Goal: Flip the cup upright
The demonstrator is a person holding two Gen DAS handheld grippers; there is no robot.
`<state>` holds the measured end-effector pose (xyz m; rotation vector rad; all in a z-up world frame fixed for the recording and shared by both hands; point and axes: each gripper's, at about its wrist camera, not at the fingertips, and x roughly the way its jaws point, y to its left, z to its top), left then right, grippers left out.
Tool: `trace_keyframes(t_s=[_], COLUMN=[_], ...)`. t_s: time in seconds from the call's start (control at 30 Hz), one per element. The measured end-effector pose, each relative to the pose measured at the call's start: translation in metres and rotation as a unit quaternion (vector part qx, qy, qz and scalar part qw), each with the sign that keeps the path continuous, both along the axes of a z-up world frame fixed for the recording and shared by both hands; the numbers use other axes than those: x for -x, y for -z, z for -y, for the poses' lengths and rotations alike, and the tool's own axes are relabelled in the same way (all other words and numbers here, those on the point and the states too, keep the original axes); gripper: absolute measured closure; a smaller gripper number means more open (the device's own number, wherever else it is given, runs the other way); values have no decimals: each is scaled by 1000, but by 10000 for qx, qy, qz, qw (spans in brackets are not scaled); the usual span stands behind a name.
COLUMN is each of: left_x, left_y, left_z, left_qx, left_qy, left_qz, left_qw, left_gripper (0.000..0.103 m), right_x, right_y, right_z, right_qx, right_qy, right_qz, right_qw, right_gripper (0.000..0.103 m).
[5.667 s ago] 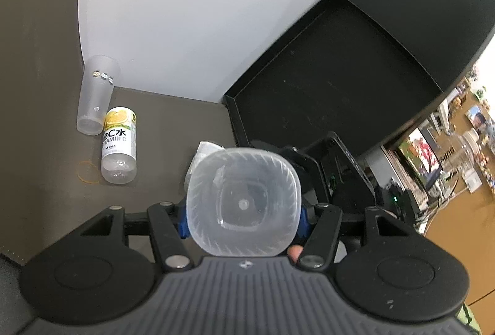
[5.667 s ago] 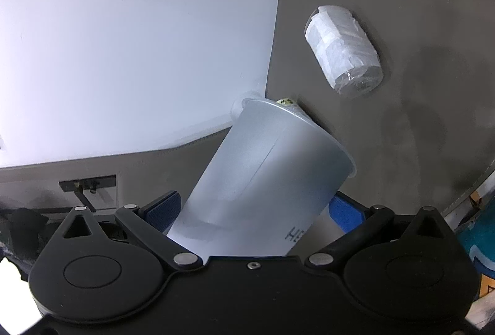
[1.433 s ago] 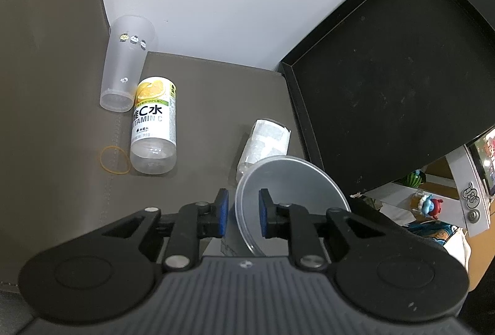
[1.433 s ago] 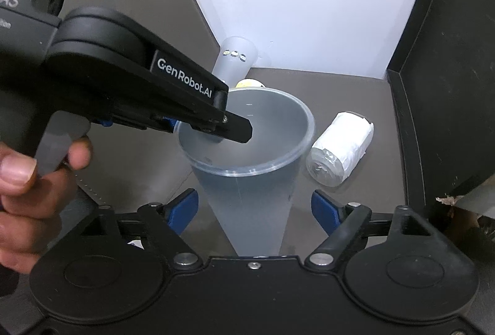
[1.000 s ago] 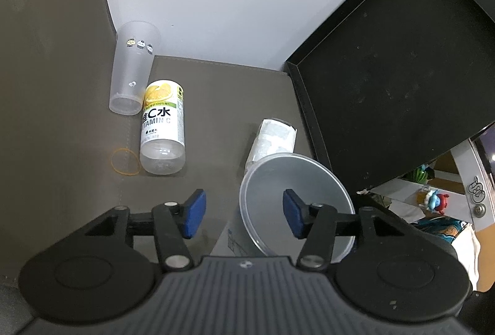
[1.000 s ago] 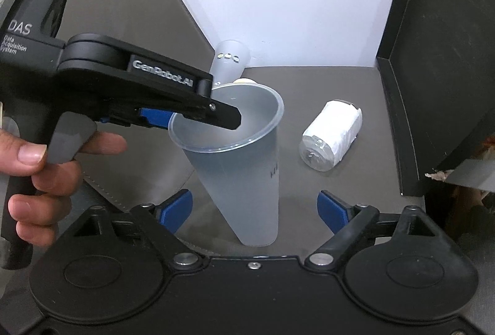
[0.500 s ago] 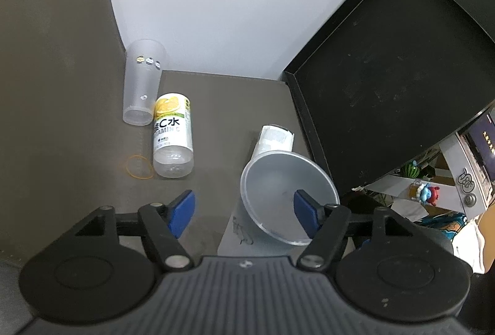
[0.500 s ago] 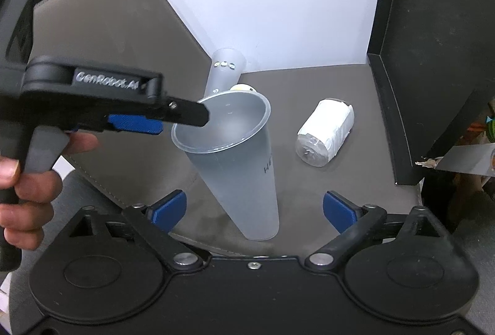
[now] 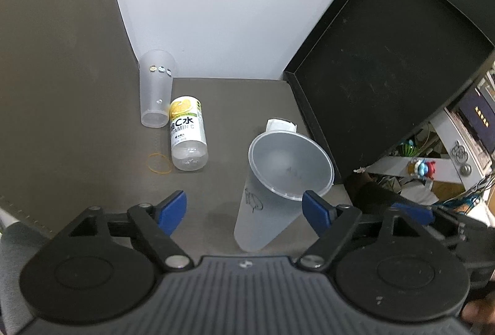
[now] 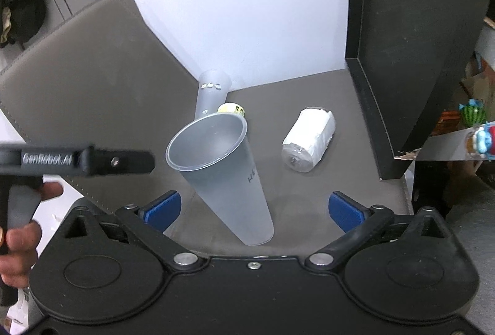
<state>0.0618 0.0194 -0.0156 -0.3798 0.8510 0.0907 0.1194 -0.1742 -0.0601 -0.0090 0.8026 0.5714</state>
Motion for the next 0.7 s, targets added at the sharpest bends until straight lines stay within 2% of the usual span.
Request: trace_keyframes(t_s=[0.23,0.37,0.7], left_x=[25,40,65], left_y=[-8,-15,-29], left_z=[5,6,10], left_qx=[-161,-220,-324], left_qy=[33,28,20], left_qz=[113,153,253], left_qw=[9998,9996,9992], left_gripper=[20,12,10], right_x=[11,18,35], right_y=[-12,-19,-37], right_z=[7,9,9], right_qx=[-93,-154,-152], right_qy=[-9,-83,-205], right_qz=[63,90,145], right_qw=[9999,9998,9996], right_gripper=[0,0,0])
